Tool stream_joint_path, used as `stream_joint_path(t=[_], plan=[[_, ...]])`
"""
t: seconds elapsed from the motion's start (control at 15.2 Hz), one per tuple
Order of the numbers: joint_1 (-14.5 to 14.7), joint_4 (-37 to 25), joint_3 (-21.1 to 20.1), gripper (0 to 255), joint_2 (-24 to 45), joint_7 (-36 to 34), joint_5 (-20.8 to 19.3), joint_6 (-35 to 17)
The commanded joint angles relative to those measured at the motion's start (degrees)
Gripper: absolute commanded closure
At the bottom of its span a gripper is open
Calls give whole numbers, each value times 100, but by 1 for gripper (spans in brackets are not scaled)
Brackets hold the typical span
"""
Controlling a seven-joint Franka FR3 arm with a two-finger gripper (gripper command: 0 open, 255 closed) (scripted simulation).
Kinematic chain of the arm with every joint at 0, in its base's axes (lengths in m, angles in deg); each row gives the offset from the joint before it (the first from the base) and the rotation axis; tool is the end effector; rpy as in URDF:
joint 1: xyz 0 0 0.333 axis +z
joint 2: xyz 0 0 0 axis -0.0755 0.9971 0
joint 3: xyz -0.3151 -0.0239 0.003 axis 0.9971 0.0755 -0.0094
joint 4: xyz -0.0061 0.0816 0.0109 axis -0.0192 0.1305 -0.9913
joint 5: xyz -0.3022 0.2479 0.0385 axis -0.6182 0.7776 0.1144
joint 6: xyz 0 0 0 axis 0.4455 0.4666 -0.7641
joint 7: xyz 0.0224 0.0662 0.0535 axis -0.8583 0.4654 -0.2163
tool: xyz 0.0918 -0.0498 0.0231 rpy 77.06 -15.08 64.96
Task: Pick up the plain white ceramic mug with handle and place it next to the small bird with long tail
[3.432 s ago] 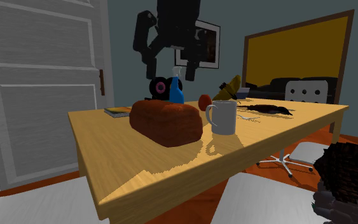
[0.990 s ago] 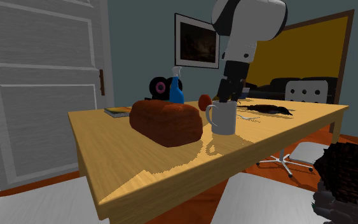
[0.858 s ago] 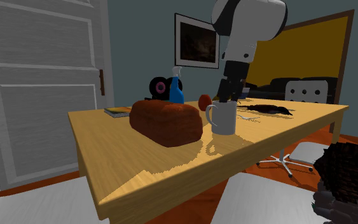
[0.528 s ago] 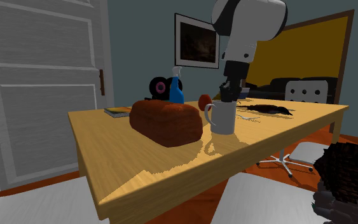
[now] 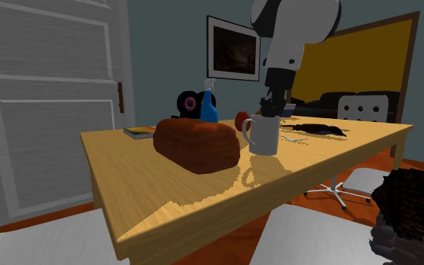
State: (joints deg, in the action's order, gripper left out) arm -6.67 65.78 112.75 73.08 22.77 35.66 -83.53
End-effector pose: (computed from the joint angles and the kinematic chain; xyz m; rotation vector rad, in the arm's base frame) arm 0.4040 -0.2814 0.5228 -3.0635 -0.3725 -0.2552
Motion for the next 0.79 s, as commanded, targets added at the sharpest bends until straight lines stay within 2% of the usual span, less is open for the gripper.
stream_joint_path(t=[0.0,0.73], plan=[[1,-132,-16,255,-23,-21,-9,153],[32,-978,-76,255,-20,-104,0,992]])
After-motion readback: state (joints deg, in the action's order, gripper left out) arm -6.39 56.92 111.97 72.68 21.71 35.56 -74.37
